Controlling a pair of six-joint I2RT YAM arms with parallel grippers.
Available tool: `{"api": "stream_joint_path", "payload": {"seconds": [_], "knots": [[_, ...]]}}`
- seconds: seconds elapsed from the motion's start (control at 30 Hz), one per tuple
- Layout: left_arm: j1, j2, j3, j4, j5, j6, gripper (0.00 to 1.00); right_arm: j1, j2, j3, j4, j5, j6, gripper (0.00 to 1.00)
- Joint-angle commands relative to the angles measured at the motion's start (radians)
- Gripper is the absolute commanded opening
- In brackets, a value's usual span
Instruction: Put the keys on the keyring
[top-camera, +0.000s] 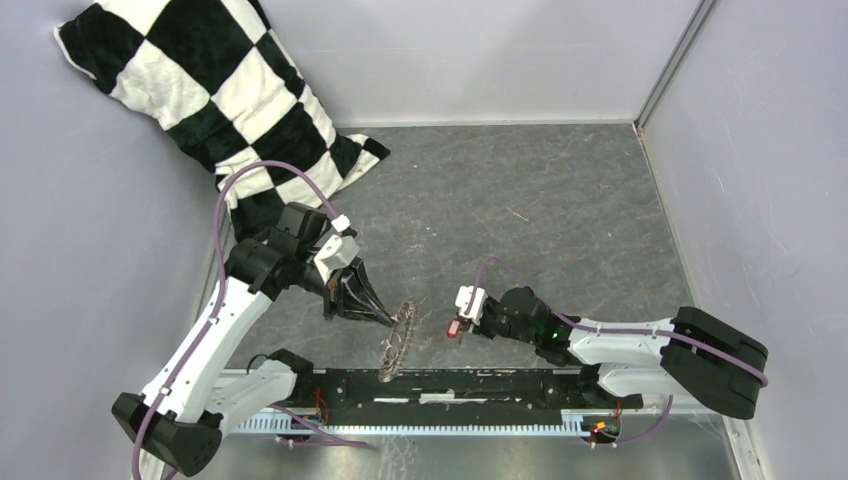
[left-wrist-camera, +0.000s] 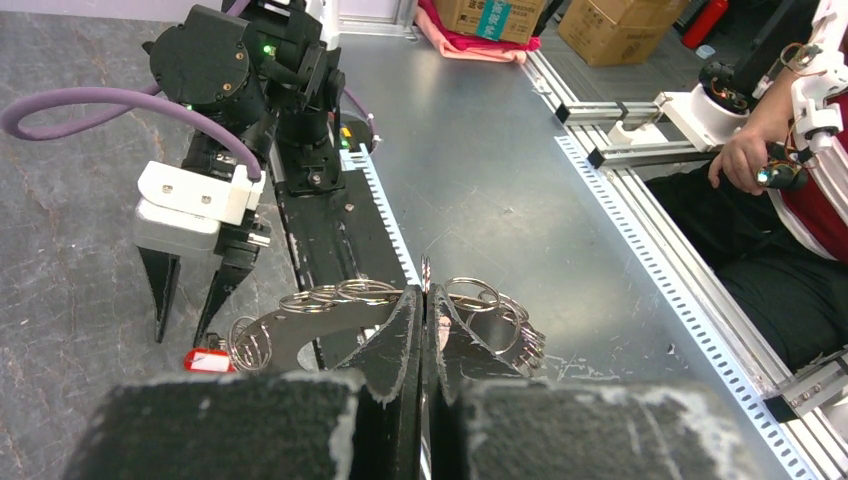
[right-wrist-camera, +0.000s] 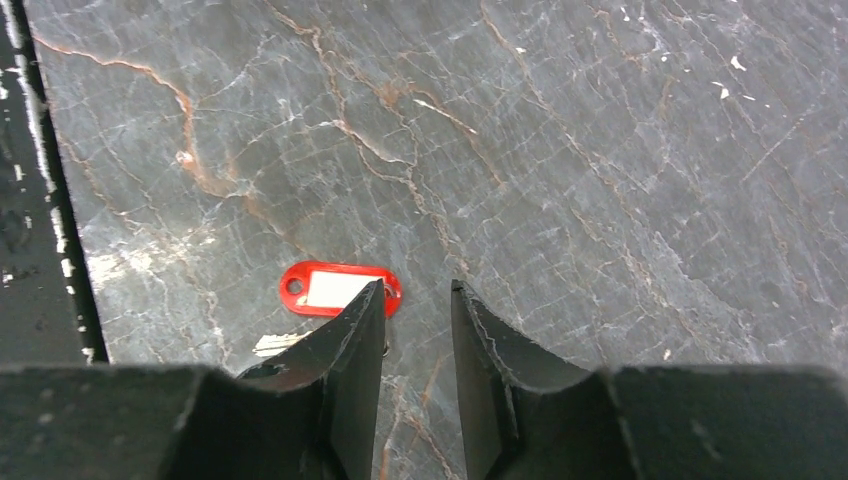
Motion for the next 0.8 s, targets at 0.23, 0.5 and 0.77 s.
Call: {"api": "stream_joint_path", "payload": {"seconds": [0.23, 0.5, 0.77], "knots": [[0.010, -0.014, 0.043, 0.038, 0.055, -0.050, 0.02, 0.013, 0.052, -0.042, 0.120, -0.060, 0.091, 0.43], [0.012, -0.012, 0.047, 0.043, 0.050, -0.051, 0.02, 0.015, 0.082, -0.035, 0.143, -0.052, 0.101, 0.43], [0.013, -0.009, 0.053, 0.048, 0.048, -0.057, 0.02, 0.014, 0.106, -0.041, 0.139, -0.028, 0.096, 0.33]]}}
